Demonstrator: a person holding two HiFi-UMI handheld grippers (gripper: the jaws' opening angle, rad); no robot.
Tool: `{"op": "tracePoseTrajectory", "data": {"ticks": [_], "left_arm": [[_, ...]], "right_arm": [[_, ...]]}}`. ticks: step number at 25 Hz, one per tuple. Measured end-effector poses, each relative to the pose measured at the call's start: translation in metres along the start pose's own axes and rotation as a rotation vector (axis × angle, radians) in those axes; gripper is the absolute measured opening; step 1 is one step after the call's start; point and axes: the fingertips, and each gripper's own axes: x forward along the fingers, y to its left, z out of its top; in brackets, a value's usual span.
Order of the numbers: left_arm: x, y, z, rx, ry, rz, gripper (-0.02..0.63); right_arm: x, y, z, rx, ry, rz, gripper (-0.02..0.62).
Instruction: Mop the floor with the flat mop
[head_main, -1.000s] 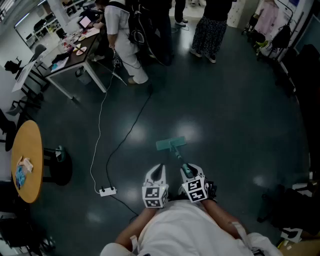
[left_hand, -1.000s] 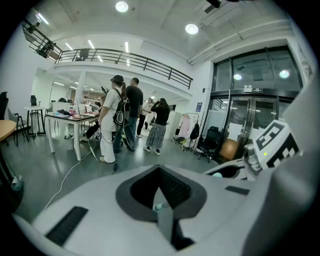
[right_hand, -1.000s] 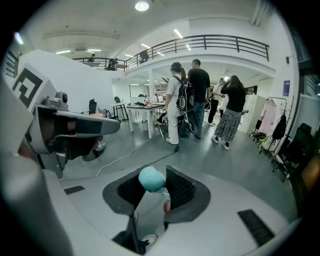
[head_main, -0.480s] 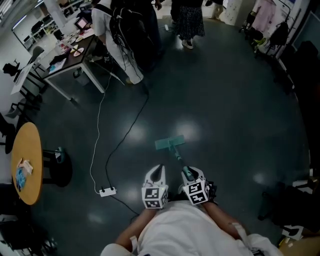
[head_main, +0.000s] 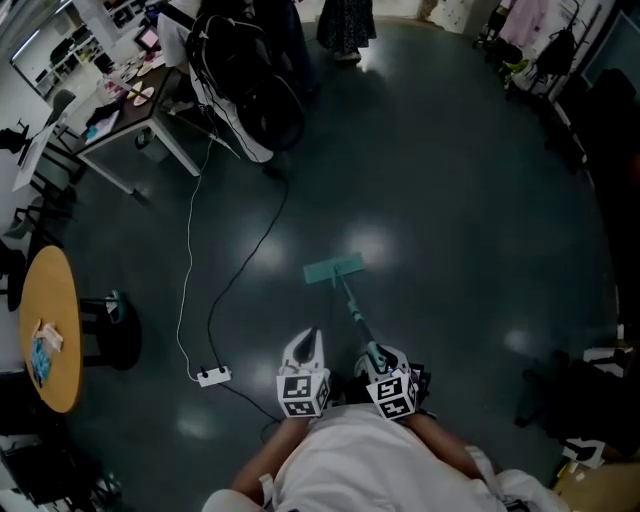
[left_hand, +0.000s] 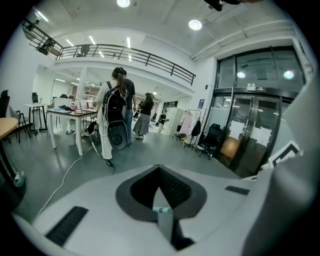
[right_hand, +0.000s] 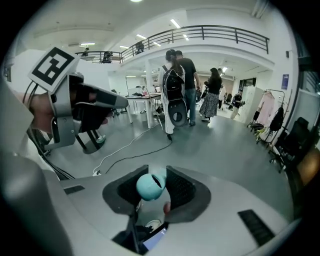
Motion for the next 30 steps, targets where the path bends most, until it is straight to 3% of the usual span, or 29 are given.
{"op": "tracePoseTrajectory", "data": {"ticks": [5,12,16,22,30], "left_arm": [[-0.004,0.006,-0.002,-0.004,0.012,0.014,0.005],[0.002,0.032,0.002,-0.02,0.001,0.049,0.005],[0.007,0.042,0.006,-0.027,-0.014,0.055,0.005],[0.001,0.064,0.015,-0.031,-0.044,0.055,0.005],[-0.007,0.06,0.014,-0.042,-0.048,0.033,0.005]], "right_arm": [[0.062,-0.009,0.001,-0.011,0.019,-0.016,0.118],[0.183,-0.048,0.09,-0.046,-0.035,-0.079,0.117],[0.217,-0.063,0.12,-0.037,-0.034,-0.1,0.117],[0.181,-0.053,0.118,-0.024,-0.038,-0.1,0.115],[0.032,-0.015,0.048,-0.042,-0.008,-0.032,0.114]]}}
